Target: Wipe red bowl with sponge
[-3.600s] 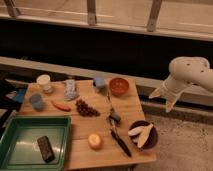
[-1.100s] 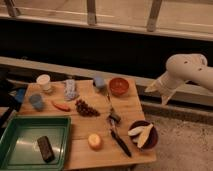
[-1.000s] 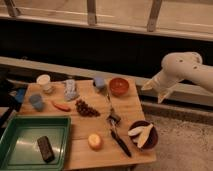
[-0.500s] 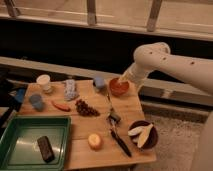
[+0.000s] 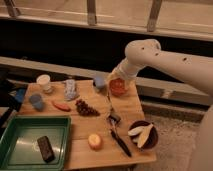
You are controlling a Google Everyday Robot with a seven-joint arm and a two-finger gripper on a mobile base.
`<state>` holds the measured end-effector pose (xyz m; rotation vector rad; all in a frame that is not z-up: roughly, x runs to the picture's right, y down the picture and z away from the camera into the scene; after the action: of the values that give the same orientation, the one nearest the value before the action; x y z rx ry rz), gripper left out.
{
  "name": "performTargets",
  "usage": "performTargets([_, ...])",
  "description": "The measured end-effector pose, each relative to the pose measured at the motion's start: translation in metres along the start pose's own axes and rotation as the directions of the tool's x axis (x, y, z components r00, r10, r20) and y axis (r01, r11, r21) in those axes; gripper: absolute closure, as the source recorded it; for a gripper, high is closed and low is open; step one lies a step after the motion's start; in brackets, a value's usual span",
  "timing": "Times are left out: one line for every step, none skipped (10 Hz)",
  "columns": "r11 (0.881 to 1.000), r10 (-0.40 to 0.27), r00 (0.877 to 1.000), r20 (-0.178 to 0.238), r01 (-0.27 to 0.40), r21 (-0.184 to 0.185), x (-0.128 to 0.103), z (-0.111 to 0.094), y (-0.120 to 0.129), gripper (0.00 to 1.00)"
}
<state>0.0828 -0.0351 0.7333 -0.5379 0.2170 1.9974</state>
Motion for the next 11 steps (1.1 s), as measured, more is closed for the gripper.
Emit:
performTargets([0.999, 0.013, 1.000, 0.018, -0.013, 0.029, 0.001, -0.005, -0.008, 0.32])
performTargets([0.998, 0.014, 0.999, 0.046, -0.016, 0.062, 0.000, -0.012, -0.018, 0.32])
performTargets([0.996, 0.009, 0.998, 0.064, -0.014, 0.083, -0.001, -0.017, -0.028, 0.32])
performTargets([0.996, 0.001, 0.998, 0.067, -0.007, 0.090, -0.002, -0.018, -0.039, 0.32])
performTargets([0.996, -0.014, 0.998, 0.067, 0.007, 0.094, -0.005, -0.016, -0.047, 0.32])
performTargets([0.995, -0.025, 0.998, 0.061, 0.019, 0.093, -0.006, -0.011, -0.047, 0.32])
performTargets([0.995, -0.046, 0.998, 0.052, 0.042, 0.088, -0.010, -0.002, -0.043, 0.32])
performTargets([0.995, -0.068, 0.997, 0.043, 0.064, 0.083, -0.014, 0.008, -0.034, 0.32])
performTargets([0.993, -0.093, 0.995, 0.034, 0.090, 0.075, -0.018, 0.019, -0.018, 0.32])
performTargets([0.991, -0.115, 0.993, 0.029, 0.113, 0.070, -0.022, 0.029, -0.005, 0.32])
performTargets([0.987, -0.149, 0.989, 0.017, 0.148, 0.054, -0.029, 0.047, 0.023, 0.32])
